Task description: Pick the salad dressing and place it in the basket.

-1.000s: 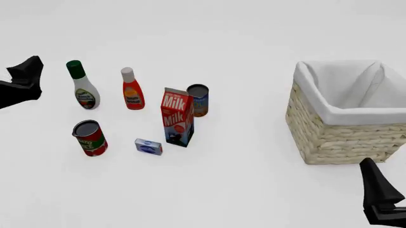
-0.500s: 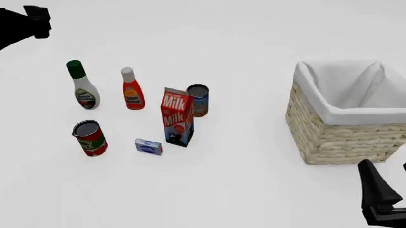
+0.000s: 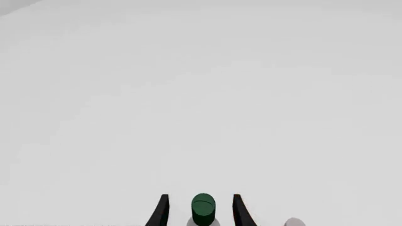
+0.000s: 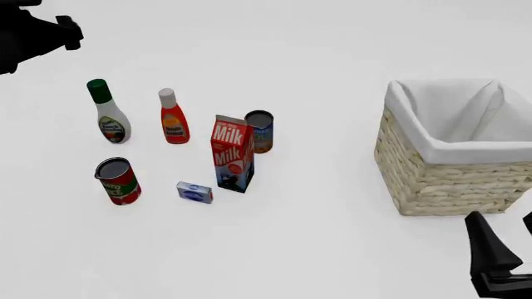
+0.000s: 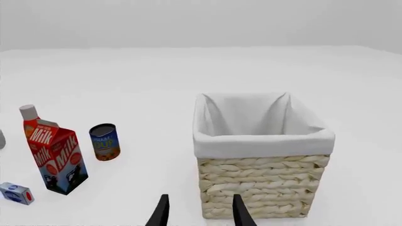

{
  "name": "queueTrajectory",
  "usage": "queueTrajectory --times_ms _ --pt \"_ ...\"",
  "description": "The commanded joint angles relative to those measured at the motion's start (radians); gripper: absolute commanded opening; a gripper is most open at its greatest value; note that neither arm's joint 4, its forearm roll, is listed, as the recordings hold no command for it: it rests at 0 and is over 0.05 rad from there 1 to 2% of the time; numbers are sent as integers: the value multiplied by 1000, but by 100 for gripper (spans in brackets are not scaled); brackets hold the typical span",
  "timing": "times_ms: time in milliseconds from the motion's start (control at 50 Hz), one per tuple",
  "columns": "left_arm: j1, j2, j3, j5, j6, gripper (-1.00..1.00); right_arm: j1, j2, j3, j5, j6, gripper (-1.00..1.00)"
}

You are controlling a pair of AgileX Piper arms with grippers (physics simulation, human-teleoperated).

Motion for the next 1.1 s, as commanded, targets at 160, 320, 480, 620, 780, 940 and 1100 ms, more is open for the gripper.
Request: queueTrajectory --times_ms 160,320,480,620,780,940,1100 --pt "9 171 -98 9 -20 100 7 0 3 3 10 100" --pt "6 216 -114 1 -13 100 12 0 5 2 11 100" --pt "3 258 -132 3 -25 100 12 0 3 4 2 100" --pt "-1 284 -129 -9 -22 100 15 0 2 7 2 100" --pt "-4 304 -120 -19 -30 100 15 0 -1 12 1 100" --pt "-10 315 -108 -28 -35 100 22 0 -2 12 3 100" --pt "-10 323 -105 -33 -37 100 24 0 1 13 6 100"
